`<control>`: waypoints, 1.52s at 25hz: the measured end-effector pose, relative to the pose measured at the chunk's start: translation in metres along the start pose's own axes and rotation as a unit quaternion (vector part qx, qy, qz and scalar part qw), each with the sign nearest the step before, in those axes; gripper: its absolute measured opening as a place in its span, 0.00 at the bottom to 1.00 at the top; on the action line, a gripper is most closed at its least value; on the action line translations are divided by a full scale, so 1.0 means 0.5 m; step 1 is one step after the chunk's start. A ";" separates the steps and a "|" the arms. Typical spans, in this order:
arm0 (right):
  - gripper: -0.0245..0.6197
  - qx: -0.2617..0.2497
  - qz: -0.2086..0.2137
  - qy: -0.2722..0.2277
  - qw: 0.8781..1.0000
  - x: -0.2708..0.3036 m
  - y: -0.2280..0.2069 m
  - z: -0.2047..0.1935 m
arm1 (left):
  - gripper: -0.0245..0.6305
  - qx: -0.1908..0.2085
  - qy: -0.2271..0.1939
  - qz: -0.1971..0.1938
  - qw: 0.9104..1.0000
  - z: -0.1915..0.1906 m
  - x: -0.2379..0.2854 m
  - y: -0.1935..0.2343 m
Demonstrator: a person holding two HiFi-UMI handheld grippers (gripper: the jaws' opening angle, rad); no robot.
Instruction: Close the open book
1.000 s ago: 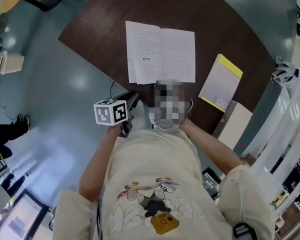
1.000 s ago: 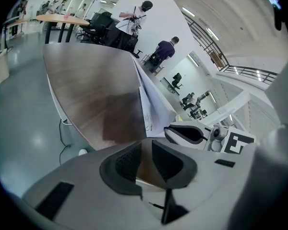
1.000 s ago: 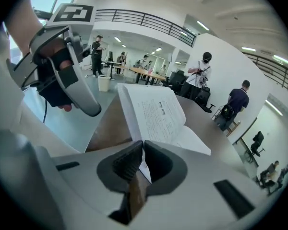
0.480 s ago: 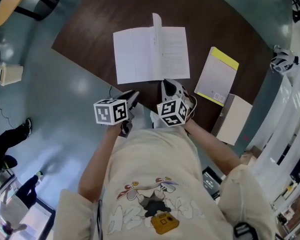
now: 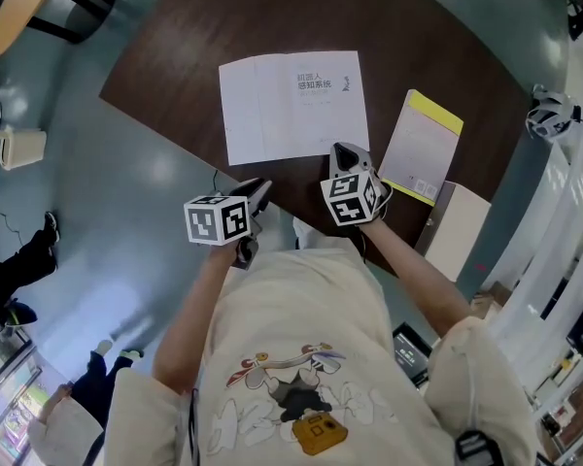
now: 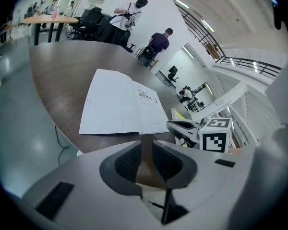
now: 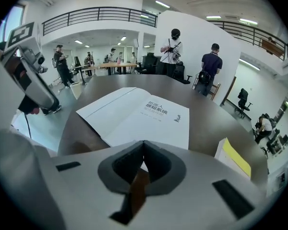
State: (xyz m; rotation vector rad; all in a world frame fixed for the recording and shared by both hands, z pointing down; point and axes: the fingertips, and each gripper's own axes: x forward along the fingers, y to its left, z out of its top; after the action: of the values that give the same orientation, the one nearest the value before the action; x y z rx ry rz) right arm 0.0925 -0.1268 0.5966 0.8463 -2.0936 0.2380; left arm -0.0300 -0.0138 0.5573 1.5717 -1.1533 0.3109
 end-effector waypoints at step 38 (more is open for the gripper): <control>0.13 -0.474 0.093 -0.004 0.876 0.123 0.400 0.110 | 0.05 -0.109 -0.071 0.039 0.991 -0.050 -0.133 0.149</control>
State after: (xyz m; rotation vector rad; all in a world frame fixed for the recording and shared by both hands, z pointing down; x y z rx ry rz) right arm -0.0972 -0.0302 0.6346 0.0455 -1.9450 -0.6599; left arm -0.1125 0.0473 0.5637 1.3757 -1.3154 0.1212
